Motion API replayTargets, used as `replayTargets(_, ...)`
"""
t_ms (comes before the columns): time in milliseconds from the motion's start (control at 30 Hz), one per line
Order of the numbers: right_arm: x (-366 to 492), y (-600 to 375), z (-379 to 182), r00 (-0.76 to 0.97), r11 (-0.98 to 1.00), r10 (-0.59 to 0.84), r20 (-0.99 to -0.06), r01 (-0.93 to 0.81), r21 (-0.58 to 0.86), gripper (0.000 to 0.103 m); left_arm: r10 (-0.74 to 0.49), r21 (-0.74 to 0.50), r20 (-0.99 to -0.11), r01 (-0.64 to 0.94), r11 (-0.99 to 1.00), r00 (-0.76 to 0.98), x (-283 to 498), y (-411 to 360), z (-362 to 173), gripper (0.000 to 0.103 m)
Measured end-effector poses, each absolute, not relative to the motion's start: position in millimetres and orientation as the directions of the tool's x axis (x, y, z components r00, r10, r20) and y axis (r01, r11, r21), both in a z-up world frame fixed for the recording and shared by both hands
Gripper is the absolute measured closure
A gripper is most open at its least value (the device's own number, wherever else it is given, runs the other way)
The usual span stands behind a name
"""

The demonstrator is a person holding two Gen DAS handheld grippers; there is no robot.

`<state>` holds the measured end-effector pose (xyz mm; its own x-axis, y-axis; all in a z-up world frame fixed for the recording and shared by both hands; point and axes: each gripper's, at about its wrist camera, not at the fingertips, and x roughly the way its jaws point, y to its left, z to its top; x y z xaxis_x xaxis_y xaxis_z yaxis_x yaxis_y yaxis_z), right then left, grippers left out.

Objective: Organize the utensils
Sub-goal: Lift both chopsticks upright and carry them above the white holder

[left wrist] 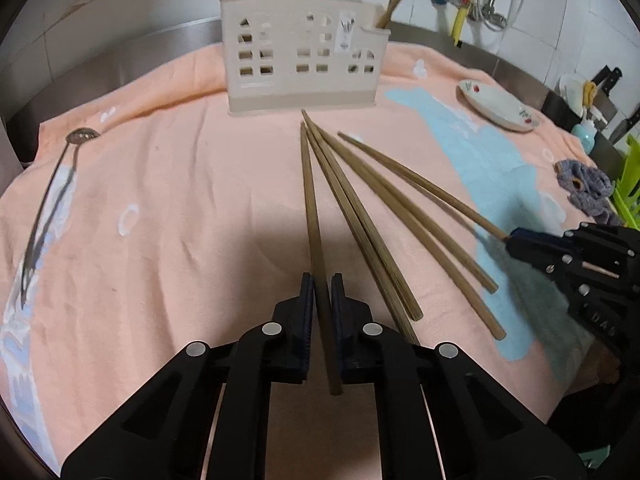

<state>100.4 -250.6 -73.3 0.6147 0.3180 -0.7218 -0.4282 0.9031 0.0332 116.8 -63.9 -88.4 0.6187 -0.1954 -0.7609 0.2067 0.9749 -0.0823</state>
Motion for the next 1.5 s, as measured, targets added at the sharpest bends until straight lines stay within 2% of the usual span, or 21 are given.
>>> replayTargets(467, 119, -245, 32, 0.716, 0.892, 0.381, -0.585, -0.452, 0.027, 0.097, -0.275, -0.124, -0.597, 0.251, 0.96, 0.754, 112, -35, -11, 0.097)
replayTargets(600, 135, -237, 57, 0.718, 0.883, 0.394, -0.573, -0.469, 0.019, 0.097, -0.31, -0.158, -0.567, 0.268, 0.95, 0.763, 113, -26, -2, 0.097)
replayTargets(833, 156, -223, 88, 0.719, 0.871, 0.404, -0.566, -0.491, -0.001, 0.097, -0.326, -0.135, -0.523, 0.301, 0.944, 0.788, 114, -18, 11, 0.098)
replayTargets(1167, 149, -214, 76, 0.716, 0.866, 0.399, -0.574, -0.499, -0.021, 0.097, -0.332, -0.164, -0.547, 0.29, 0.943, 0.769, 113, -11, -12, 0.098)
replayTargets(1500, 143, -227, 68, 0.721, 0.881, 0.386, -0.575, -0.474, -0.002, 0.097, -0.32, -0.201, -0.633, 0.249, 0.947, 0.705, 111, -12, -67, 0.1)
